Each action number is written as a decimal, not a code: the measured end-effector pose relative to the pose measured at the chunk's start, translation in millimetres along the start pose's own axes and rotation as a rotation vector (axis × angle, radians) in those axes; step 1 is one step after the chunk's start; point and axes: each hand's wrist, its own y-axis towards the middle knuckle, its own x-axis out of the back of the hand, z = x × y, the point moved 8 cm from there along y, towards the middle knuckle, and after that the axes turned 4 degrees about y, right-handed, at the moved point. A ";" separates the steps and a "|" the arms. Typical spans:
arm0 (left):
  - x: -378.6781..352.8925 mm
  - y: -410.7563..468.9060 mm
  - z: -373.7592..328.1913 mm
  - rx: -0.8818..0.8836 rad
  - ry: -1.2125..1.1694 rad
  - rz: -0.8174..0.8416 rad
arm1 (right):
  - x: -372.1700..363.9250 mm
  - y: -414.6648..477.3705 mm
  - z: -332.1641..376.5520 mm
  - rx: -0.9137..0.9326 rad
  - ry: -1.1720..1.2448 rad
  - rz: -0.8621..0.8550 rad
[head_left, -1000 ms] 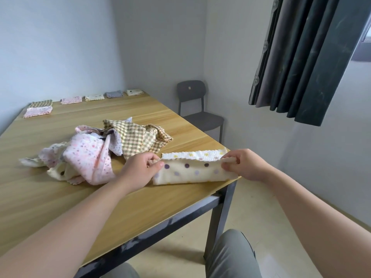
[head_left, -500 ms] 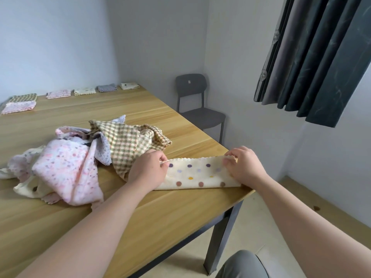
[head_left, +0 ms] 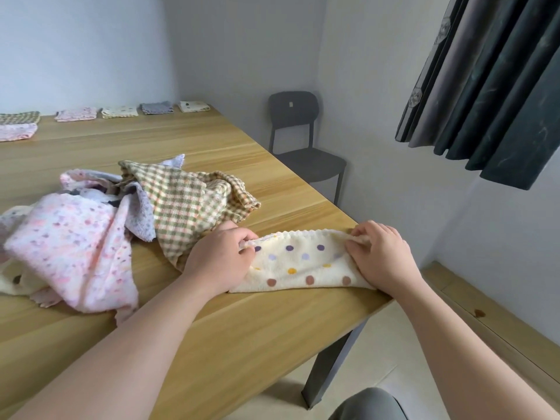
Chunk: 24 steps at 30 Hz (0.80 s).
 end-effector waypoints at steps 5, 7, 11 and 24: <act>12.9 -6.2 1.1 -0.002 -0.201 -0.107 | 13.7 -6.9 0.7 -0.026 0.368 -0.015; 18.6 -10.1 4.0 0.011 -0.311 -0.135 | 20.4 -10.3 0.5 -0.027 0.514 -0.018; 20.0 -15.6 6.3 0.051 -0.545 -0.096 | 24.7 -15.6 -0.9 -0.036 0.637 0.042; 17.5 -14.8 16.2 0.096 -0.712 -0.088 | 21.0 -13.3 -4.6 -0.103 0.626 0.104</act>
